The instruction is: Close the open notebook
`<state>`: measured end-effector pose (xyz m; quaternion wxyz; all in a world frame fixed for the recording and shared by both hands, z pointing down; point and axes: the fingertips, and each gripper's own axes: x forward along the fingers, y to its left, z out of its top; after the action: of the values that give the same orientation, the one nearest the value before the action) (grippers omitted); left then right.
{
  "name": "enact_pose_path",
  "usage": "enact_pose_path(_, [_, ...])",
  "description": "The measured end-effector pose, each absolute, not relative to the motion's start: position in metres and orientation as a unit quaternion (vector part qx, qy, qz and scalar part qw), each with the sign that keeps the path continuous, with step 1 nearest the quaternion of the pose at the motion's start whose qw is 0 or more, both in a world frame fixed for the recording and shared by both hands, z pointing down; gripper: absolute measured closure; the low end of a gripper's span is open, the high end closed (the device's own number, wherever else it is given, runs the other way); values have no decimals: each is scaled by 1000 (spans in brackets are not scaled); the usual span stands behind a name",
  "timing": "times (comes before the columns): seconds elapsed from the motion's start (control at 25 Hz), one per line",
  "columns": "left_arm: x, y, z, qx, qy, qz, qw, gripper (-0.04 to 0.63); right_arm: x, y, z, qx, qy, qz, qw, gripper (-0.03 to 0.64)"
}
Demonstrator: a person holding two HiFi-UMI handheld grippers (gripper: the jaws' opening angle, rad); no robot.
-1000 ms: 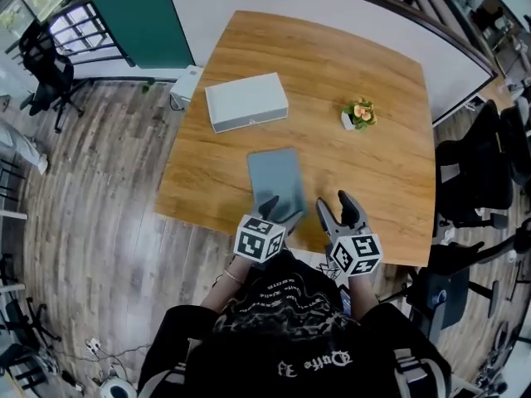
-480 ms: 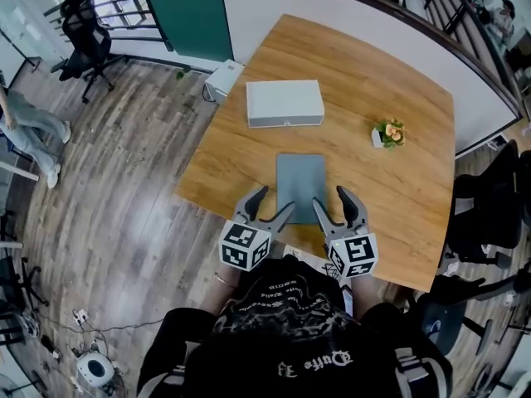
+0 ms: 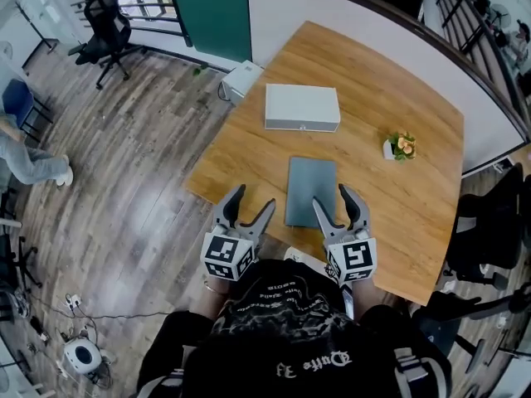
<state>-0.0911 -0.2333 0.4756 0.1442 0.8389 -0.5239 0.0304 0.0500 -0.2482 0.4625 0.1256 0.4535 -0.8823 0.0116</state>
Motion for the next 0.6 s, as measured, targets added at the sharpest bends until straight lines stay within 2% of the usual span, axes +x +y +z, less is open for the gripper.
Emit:
enact_pose_path(0.4, [-93, -229, 470, 834, -533, 17, 145, 281, 39, -244, 458, 452, -885, 5, 114, 386])
enact_pose_path(0.6, [-92, -227, 469, 831, -539, 14, 139, 414, 43, -243, 459, 463, -880, 7, 109, 486])
